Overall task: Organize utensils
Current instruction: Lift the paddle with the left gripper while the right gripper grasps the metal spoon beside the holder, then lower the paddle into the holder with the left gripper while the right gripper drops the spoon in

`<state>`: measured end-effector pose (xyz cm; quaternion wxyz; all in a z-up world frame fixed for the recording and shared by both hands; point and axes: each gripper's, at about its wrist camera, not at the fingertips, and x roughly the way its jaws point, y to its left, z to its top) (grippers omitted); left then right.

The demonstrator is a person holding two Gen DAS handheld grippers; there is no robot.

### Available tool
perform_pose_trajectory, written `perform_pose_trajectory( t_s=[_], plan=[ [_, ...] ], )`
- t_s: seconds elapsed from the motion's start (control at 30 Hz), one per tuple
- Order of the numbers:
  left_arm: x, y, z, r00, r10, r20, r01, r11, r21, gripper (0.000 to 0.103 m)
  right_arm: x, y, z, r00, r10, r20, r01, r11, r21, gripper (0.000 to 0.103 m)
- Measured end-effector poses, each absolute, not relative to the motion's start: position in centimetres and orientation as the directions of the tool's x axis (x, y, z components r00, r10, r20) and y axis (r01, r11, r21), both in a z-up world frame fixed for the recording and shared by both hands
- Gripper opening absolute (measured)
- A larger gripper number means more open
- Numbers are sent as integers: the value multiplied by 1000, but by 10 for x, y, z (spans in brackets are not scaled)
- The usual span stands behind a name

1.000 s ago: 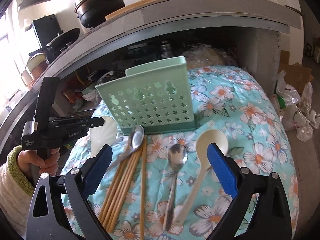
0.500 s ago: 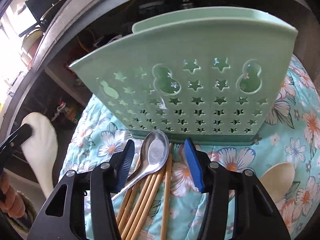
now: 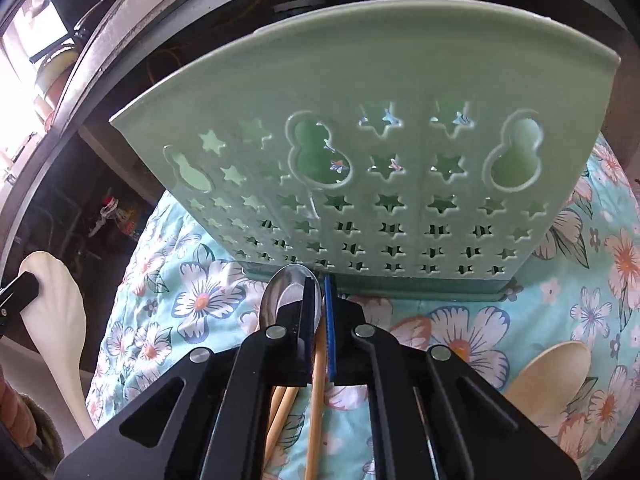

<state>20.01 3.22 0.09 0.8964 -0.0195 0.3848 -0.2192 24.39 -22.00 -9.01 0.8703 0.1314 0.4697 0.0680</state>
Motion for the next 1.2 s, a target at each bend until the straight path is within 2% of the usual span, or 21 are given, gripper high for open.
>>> perform_pose_trajectory(
  t_s=[0.27,0.3,0.4,0.53,0.67,0.73,0.83,0.97,1.2],
  plan=[
    [197,29,0,605,-401,-687,373,906,-200,3,236,-209,-79,563,239,-791,-51,966,255,5],
    [197,29,0,607,-400,-687,373,906,-198,3,237,-209,-80,561,242,-792,-48,964,260,10],
    [195,27,2,611,-397,-685,372,908,-194,3,240,-209,-85,549,245,-799,-42,963,266,48],
    [195,27,3,610,-396,-686,370,908,-195,3,248,-209,-96,544,236,-805,-35,965,259,51],
    [194,26,3,609,-395,-688,371,908,-193,3,254,-211,-106,540,241,-806,-27,962,270,47],
    [194,25,3,608,-392,-690,371,909,-190,3,255,-211,-111,536,252,-806,-31,960,280,29],
    [195,26,3,607,-388,-693,367,911,-188,3,252,-208,-112,547,255,-797,-48,960,275,14],
    [196,26,2,607,-386,-695,362,912,-191,3,245,-199,-104,584,237,-776,-83,969,233,7],
    [196,26,2,606,-385,-696,361,913,-190,3,228,-199,-80,629,253,-736,-109,965,238,4]
  ],
)
